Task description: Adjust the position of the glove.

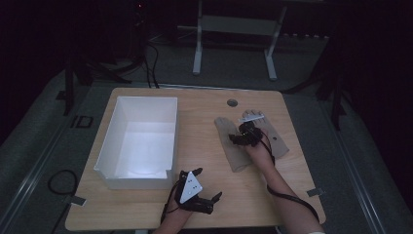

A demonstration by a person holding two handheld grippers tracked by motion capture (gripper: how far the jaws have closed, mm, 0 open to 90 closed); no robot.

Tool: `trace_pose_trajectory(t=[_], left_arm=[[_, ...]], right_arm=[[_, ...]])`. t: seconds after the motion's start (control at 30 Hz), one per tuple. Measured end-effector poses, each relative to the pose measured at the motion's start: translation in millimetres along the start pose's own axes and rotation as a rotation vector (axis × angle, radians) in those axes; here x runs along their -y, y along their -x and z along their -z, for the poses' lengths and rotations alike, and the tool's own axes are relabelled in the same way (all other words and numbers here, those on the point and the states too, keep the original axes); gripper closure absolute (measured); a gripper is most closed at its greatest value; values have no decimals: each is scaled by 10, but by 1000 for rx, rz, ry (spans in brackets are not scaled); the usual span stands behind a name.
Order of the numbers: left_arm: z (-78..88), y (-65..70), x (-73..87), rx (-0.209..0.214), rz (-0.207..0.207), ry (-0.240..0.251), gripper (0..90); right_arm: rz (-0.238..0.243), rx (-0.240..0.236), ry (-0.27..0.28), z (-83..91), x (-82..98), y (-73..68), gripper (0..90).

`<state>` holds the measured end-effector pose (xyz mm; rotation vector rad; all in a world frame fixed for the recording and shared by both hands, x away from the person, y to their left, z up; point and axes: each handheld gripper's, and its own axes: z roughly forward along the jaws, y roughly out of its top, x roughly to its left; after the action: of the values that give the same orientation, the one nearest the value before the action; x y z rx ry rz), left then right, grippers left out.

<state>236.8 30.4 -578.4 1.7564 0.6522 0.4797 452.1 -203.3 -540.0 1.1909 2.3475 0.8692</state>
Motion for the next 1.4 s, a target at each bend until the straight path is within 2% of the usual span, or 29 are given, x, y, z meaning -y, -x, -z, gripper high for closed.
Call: trace_pose_trajectory(t=[0.13, 0.23, 0.3, 0.37, 0.4, 0.43, 0.47, 0.5, 0.57, 0.77, 0.97, 1.07, 1.13, 1.2, 1.33, 1.4], left_arm=[[0, -3, 0, 0, 0, 0, 2], [0, -3, 0, 0, 0, 0, 2], [-1, -1, 0, 3, 0, -1, 2], [-1, 0, 0, 3, 0, -2, 2], [-2, 3, 0, 3, -1, -2, 2], [-2, 3, 0, 3, -1, -2, 2], [-2, 3, -1, 3, -1, -2, 2], [-2, 1, -1, 4, 0, -2, 2], [-2, -1, -1, 4, 4, -1, 2], [-2, 0, -1, 4, 1, -3, 2], [-4, 3, -2, 1, -4, -5, 2], [-6, 4, -2, 1, -1, -3, 2], [-4, 2, -3, 0, -3, -6, 2], [-4, 3, -3, 0, -3, -5, 2], [-3, 4, -2, 1, -3, -7, 2], [-5, 7, -2, 0, -2, -4, 2]], right_arm=[[-10, 2, -22, -91, 24, 11, 463], [-11, -1, -12, -119, 54, 7, 467], [-38, -22, -1, -132, 74, 23, 502], [-41, -41, 4, -133, 84, 33, 556], [-39, -54, 7, -131, 88, 34, 617], [-39, -54, 7, -131, 88, 34, 617], [-40, -65, 7, -129, 88, 32, 678], [-32, -76, 7, -120, 86, -6, 787], [-43, -59, 4, -101, 70, -56, 812], [-84, -79, 53, 97, -17, -150, 818], [-135, -91, 133, 399, -111, -250, 819], [-177, -120, 184, 546, -123, -324, 819], [-178, -125, 210, 628, -134, -383, 819], [-189, -116, 234, 706, -133, -425, 819], [-245, -97, 257, 785, -55, -472, 819], [-247, -61, 261, 788, -1, -486, 818]])
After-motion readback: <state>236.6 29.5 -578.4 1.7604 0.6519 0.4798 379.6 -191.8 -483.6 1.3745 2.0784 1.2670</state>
